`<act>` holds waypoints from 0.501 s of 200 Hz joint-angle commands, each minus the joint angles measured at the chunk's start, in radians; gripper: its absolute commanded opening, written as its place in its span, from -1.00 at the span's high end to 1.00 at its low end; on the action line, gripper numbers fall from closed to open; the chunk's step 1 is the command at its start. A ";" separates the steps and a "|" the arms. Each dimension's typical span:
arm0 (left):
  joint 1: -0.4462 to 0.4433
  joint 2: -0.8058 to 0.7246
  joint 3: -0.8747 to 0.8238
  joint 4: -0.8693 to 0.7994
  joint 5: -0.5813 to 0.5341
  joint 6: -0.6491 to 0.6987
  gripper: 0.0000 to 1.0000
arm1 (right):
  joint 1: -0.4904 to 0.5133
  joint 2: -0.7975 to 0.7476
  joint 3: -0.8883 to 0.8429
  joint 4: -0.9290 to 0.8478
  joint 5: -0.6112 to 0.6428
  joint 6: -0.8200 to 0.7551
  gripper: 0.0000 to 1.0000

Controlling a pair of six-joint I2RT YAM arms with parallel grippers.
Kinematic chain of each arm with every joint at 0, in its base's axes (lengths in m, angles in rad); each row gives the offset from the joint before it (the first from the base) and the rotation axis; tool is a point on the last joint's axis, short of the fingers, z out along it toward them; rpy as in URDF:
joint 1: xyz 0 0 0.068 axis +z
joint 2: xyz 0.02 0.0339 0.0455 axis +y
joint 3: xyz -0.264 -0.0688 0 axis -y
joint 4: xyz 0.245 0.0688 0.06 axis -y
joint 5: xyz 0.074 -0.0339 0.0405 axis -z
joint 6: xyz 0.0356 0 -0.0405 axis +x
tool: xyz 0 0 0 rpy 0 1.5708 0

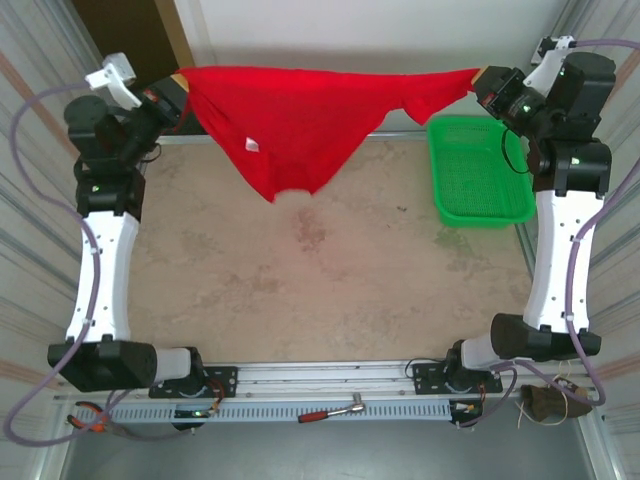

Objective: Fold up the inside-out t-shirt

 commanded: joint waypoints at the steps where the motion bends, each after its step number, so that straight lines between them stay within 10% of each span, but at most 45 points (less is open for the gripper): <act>1: 0.016 -0.003 -0.002 -0.084 0.043 -0.001 1.00 | -0.015 -0.062 -0.022 0.062 -0.031 0.030 1.00; 80: 0.021 0.014 -0.053 -0.118 -0.004 -0.022 1.00 | 0.026 -0.194 -0.212 0.164 -0.086 0.121 1.00; 100: 0.023 0.172 0.034 -0.196 0.022 0.033 -0.01 | 0.108 -0.181 -0.256 0.159 -0.007 0.098 1.00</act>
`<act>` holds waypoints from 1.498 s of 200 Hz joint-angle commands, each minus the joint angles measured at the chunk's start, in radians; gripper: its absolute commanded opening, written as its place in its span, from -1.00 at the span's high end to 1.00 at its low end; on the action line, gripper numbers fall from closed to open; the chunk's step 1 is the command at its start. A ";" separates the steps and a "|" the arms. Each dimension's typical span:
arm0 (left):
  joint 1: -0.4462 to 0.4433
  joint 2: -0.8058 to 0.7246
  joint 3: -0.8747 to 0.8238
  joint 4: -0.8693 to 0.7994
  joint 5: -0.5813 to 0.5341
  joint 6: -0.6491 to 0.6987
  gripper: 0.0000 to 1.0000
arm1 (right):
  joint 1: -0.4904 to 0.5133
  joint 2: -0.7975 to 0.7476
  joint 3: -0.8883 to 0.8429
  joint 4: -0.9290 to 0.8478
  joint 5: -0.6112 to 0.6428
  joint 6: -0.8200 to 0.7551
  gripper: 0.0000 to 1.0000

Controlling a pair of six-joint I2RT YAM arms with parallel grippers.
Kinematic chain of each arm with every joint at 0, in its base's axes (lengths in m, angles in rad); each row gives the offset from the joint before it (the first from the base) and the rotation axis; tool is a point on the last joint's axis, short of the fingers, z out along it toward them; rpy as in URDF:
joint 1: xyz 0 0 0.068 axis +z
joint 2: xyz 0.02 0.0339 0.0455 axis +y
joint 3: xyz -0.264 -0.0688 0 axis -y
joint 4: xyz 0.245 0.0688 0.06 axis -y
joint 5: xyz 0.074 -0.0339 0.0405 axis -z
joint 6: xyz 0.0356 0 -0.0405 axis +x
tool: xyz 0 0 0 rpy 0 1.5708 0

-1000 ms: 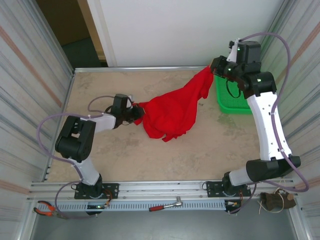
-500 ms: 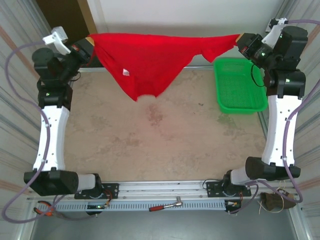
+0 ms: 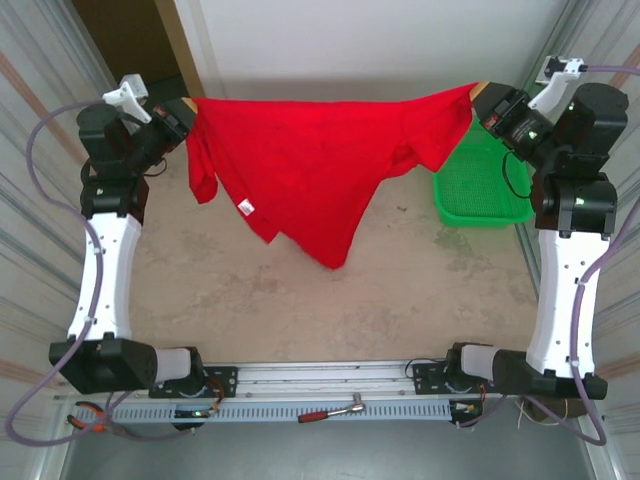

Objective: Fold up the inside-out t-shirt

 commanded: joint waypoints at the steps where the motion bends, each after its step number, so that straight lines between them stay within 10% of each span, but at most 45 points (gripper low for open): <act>1: 0.011 0.155 0.097 -0.068 0.003 0.056 -0.04 | 0.076 0.013 -0.052 0.043 0.063 0.012 1.00; 57: -0.038 0.099 -0.229 -0.082 0.077 0.108 -0.49 | 0.242 0.127 -0.197 0.063 0.269 -0.102 1.00; 135: -0.590 -0.282 -0.809 -0.094 -0.337 -0.043 -0.63 | 0.239 0.437 -0.051 0.056 0.386 -0.209 1.00; 299: -0.773 0.094 -0.789 0.052 -0.409 -0.105 -0.62 | 0.238 0.423 -0.102 0.039 0.378 -0.250 1.00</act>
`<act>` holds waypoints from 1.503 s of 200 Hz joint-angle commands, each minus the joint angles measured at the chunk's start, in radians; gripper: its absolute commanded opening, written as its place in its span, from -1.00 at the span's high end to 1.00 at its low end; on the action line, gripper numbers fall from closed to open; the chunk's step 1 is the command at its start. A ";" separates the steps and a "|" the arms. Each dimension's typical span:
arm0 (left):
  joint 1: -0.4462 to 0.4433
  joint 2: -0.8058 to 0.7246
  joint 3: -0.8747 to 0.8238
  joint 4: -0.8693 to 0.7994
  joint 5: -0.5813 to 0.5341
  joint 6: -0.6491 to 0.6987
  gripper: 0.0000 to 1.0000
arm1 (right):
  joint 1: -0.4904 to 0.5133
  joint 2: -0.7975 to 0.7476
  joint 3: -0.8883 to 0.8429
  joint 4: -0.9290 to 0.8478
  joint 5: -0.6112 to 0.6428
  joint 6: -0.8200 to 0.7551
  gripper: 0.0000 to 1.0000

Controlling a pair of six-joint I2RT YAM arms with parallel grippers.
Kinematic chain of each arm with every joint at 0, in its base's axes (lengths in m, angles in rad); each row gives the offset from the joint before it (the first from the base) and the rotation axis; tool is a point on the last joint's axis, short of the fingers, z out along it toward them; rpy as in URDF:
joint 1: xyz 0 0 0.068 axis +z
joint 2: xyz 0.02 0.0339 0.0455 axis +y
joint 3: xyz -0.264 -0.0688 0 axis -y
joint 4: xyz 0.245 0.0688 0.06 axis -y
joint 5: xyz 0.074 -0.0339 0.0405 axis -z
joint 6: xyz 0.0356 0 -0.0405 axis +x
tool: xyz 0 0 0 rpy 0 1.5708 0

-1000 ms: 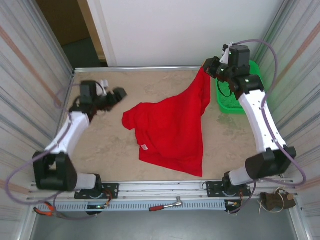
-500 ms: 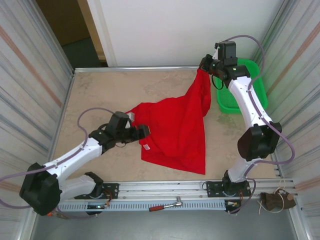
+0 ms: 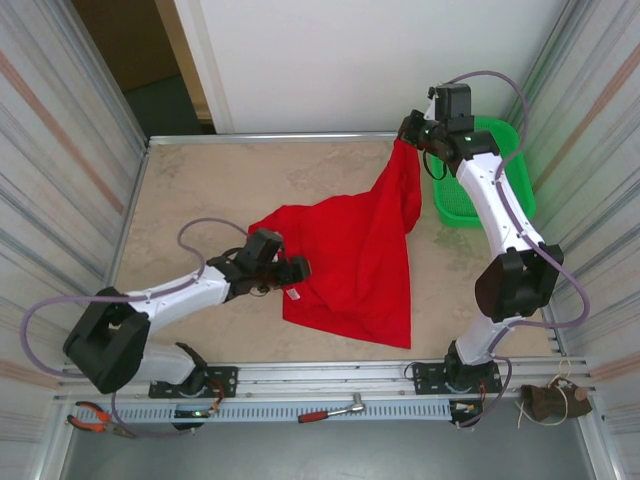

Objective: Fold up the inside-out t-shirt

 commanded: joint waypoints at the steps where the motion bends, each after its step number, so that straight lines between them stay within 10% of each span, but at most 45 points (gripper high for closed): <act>1: -0.011 0.064 0.021 0.069 0.016 -0.006 -0.62 | -0.003 -0.047 -0.020 0.008 0.011 -0.037 1.00; 21: 0.001 0.152 0.058 0.075 -0.001 0.007 -0.36 | -0.003 -0.068 -0.040 0.002 0.008 -0.043 1.00; 53: 0.115 0.311 0.165 0.076 0.092 0.074 1.00 | -0.003 -0.124 -0.111 -0.001 -0.003 -0.045 1.00; 119: 0.510 0.648 0.817 -0.221 0.270 0.433 1.00 | 0.042 -0.348 -0.429 0.056 0.009 0.058 1.00; 140: 0.550 0.635 0.917 -0.300 0.326 0.480 0.05 | 0.076 -0.400 -0.500 0.068 0.023 0.105 1.00; 164: 0.550 0.426 0.722 -0.245 0.335 0.443 -0.25 | 0.110 -0.431 -0.560 0.095 0.050 0.130 1.00; 233: 0.124 -0.173 0.058 -0.236 -0.009 0.225 -0.41 | 0.112 -0.388 -0.556 0.108 0.059 0.100 1.00; 300: -0.128 -0.070 0.006 -0.232 -0.254 0.232 -0.44 | 0.077 -0.380 -0.540 0.108 0.025 0.095 1.00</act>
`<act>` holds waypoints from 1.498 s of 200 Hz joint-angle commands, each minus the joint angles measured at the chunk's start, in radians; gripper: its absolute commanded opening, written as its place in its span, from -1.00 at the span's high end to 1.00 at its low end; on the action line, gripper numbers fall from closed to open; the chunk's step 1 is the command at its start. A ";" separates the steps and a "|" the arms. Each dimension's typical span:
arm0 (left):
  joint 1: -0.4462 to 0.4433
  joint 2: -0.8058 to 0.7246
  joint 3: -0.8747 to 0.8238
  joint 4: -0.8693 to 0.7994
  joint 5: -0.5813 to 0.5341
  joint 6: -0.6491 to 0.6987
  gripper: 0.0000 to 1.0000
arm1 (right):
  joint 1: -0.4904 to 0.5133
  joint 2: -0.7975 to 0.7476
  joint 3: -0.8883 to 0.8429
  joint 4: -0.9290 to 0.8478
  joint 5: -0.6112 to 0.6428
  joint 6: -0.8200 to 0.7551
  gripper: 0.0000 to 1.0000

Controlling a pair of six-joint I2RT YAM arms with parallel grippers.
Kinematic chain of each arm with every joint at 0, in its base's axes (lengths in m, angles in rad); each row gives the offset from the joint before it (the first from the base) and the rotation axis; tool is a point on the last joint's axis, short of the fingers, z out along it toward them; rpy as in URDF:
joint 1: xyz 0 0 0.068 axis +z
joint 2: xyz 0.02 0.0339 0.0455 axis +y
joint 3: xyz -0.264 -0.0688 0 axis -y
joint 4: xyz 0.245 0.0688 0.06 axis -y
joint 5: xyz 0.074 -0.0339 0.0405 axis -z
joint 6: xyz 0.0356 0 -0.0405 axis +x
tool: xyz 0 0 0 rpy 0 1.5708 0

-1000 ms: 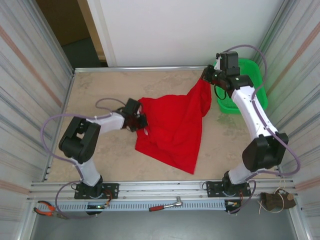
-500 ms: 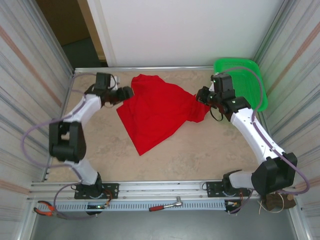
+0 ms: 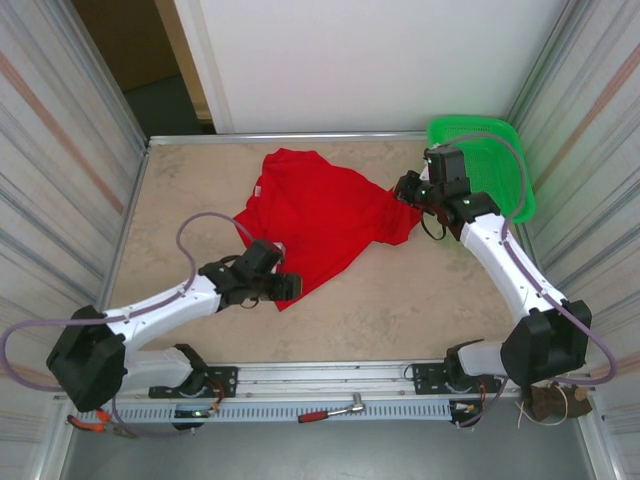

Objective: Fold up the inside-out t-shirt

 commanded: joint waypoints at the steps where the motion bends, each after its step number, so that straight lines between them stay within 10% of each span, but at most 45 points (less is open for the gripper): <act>1: -0.047 0.059 0.009 0.010 -0.118 0.002 -0.44 | -0.015 0.004 0.030 0.014 -0.016 -0.006 1.00; 65: -0.128 0.225 0.008 0.043 -0.199 -0.001 -0.22 | -0.055 -0.003 0.042 0.009 -0.058 -0.001 1.00; 89: -0.101 0.264 0.032 0.048 -0.229 0.027 1.00 | -0.084 -0.004 0.061 0.003 -0.091 -0.001 1.00; 136: 0.207 -0.067 0.250 -0.057 -0.175 0.218 1.00 | -0.210 -0.005 0.214 -0.045 -0.195 -0.029 1.00; 180: 0.542 -0.075 0.844 -0.146 0.100 0.293 1.00 | -0.342 0.019 0.514 -0.044 -0.368 0.059 1.00; 225: 0.588 -0.045 1.216 -0.175 0.165 0.283 1.00 | -0.413 -0.082 0.675 0.011 -0.451 0.186 1.00; 299: 0.738 0.033 1.095 -0.097 0.212 0.225 1.00 | -0.406 -0.021 0.708 0.049 -0.419 0.222 1.00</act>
